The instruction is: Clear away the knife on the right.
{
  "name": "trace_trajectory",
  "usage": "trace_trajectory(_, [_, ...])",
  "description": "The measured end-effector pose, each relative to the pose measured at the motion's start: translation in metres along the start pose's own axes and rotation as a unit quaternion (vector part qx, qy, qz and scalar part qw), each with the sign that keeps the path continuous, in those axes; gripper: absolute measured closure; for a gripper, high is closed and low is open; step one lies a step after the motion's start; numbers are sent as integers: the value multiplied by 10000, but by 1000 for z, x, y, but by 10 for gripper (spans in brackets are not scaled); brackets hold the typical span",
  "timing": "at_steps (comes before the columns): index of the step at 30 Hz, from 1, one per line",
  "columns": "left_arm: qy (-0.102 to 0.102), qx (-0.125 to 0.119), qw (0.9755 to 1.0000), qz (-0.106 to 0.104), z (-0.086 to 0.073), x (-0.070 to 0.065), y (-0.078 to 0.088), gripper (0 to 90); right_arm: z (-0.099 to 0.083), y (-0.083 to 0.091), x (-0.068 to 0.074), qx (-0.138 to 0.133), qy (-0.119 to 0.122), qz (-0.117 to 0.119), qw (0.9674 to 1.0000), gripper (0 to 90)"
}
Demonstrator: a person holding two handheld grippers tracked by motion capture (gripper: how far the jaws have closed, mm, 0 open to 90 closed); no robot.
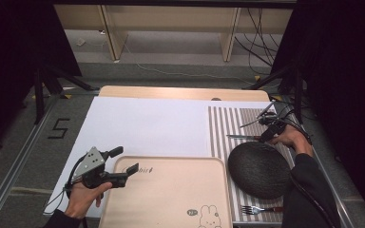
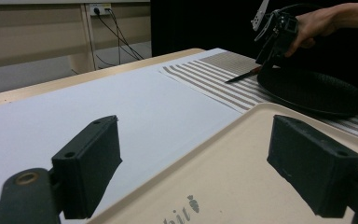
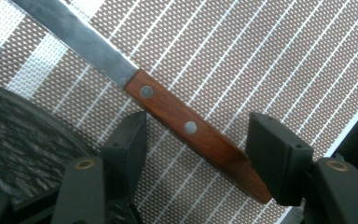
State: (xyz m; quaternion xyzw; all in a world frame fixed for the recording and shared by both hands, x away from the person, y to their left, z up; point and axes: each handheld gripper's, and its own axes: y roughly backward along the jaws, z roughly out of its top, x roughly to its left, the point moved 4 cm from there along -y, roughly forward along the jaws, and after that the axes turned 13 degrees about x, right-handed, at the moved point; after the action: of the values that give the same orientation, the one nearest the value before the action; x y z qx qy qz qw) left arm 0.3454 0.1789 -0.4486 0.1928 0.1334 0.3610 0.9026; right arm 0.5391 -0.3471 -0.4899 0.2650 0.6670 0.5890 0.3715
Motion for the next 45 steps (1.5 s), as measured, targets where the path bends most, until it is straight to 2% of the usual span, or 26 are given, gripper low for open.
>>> trace_trajectory(2, [-26,1,10000,4,0,0,0,161,0,2,3,85,-67,42,9999,424])
trace_trajectory(4, [-19,1,10000,3,0,0,0,161,1,2,4,55,34,-55,10000,440])
trace_trajectory(5, [-52,3,10000,5,0,0,0,161,1,2,6,86,-18,-32,10000,451])
trace_trajectory(9, [-55,-1,10000,6,0,0,0,161,1,3,8,38,96,-118,9999,497])
trace_trajectory(10, [-54,2,10000,8,0,0,0,161,2,3,8,7,201,-178,9996,506])
trace_trajectory(11, [-49,1,10000,5,0,0,0,161,1,3,10,48,175,-166,9997,519])
trace_trajectory(16, [-44,37,10000,35,0,0,1,161,3,4,13,104,441,-341,9984,577])
trace_trajectory(17, [-45,37,10000,37,0,0,1,161,3,4,16,130,397,-348,9985,585])
trace_trajectory(19, [-43,38,10000,36,0,0,1,161,5,4,16,116,559,-475,9972,599])
trace_trajectory(22, [-46,39,10000,35,0,0,1,161,5,5,19,162,582,-461,9971,630])
trace_trajectory(25, [-57,48,10000,43,0,0,1,161,6,5,18,174,748,-500,9958,653])
trace_trajectory(28, [-53,1,10000,12,0,0,0,161,6,5,21,214,725,-486,9959,677])
trace_trajectory(33, [-59,39,10000,38,0,0,1,162,7,5,23,219,850,-504,9949,744])
trace_trajectory(36, [-63,39,10000,41,0,0,1,162,8,4,25,243,917,-590,9937,759])
trace_trajectory(45, [-59,44,10000,42,0,0,1,162,9,5,27,340,812,-609,9943,766])
